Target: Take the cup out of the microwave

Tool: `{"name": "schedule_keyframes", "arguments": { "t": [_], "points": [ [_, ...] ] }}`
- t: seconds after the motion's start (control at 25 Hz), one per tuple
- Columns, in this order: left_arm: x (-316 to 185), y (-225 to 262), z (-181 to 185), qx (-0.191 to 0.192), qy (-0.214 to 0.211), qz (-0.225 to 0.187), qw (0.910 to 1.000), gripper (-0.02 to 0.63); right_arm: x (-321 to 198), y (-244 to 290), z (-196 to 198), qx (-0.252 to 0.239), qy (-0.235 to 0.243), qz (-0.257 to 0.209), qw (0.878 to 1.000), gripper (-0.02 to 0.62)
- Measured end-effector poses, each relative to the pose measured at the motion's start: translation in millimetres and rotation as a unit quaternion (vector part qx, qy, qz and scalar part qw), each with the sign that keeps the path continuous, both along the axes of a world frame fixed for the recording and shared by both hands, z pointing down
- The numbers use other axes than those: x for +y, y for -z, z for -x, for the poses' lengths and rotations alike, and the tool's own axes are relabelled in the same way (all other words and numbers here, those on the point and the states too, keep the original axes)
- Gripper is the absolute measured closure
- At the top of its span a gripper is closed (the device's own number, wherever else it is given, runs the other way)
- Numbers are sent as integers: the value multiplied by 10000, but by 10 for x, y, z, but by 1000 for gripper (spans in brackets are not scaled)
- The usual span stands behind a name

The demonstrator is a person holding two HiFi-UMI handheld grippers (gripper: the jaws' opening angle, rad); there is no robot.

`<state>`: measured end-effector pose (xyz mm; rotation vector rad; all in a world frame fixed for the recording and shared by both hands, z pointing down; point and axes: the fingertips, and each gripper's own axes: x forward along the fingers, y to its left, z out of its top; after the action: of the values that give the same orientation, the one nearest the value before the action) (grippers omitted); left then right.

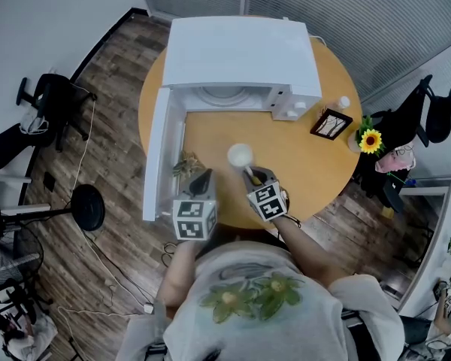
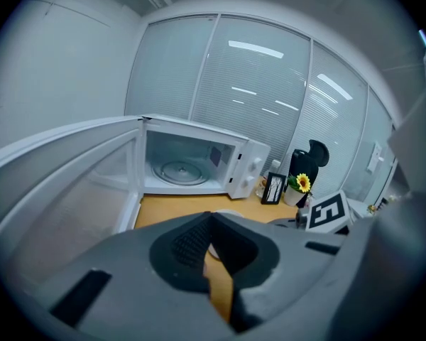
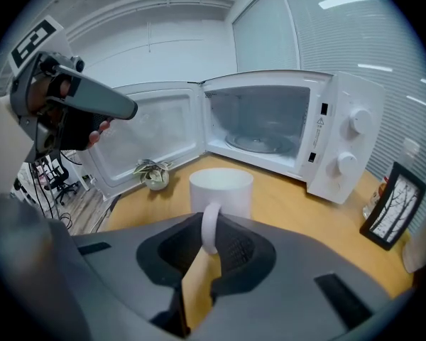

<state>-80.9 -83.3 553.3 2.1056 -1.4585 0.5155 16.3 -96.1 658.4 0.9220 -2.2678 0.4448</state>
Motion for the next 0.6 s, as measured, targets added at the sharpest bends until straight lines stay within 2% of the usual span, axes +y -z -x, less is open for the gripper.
{"name": "schedule_keyframes", "arguments": {
  "t": [0.2,0.6],
  "points": [
    [18,-14,-14,-25,-25,12,10000,603,16,-74,-35,152,-17,-86,9998,537],
    [30,-7,-79,-21,-90,1,10000,603,101,-171,-101,359,-34,164,9992,535]
  ]
}}
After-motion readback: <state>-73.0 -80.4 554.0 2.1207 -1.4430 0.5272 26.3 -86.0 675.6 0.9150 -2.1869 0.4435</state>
